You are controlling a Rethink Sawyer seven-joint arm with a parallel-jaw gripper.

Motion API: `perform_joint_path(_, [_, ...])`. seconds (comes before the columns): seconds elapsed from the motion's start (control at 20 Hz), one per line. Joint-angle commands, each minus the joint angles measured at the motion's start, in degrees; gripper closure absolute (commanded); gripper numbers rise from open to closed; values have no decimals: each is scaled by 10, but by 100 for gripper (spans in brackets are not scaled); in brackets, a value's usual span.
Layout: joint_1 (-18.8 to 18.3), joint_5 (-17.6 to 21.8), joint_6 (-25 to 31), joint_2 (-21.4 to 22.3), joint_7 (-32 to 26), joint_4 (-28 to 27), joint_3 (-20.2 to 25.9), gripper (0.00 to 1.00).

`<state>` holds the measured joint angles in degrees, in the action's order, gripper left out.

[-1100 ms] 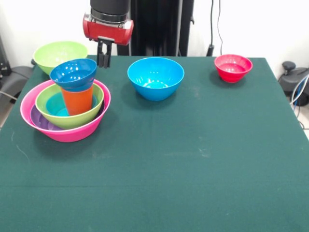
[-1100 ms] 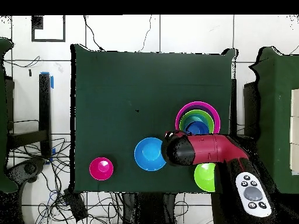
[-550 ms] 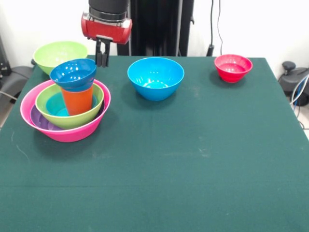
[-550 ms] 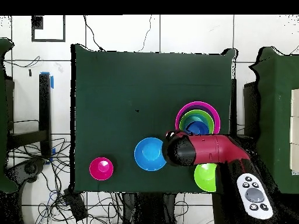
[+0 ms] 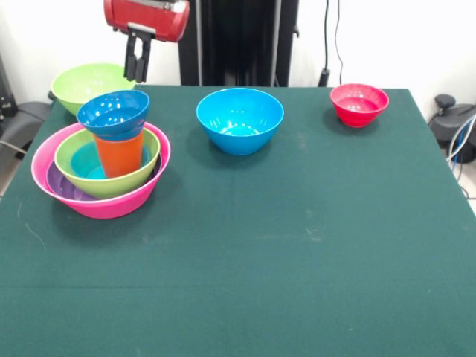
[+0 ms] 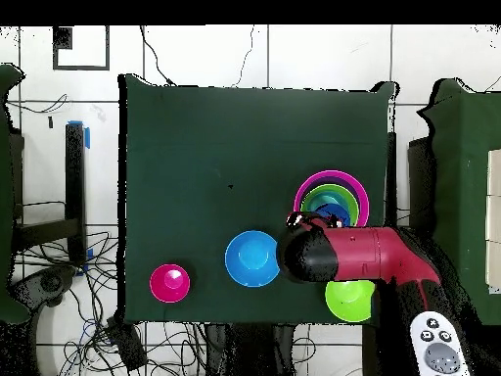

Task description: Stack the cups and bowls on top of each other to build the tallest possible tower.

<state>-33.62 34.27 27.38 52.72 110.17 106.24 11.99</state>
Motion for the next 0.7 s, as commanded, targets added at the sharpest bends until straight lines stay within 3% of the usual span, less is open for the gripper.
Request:
perform_joint_path(0.05, [-5, -1, 53, -4, -78, 29, 53, 100])
perform_joint_path(0.7, [-1, 16, 12, -47, -52, 19, 53, 100])
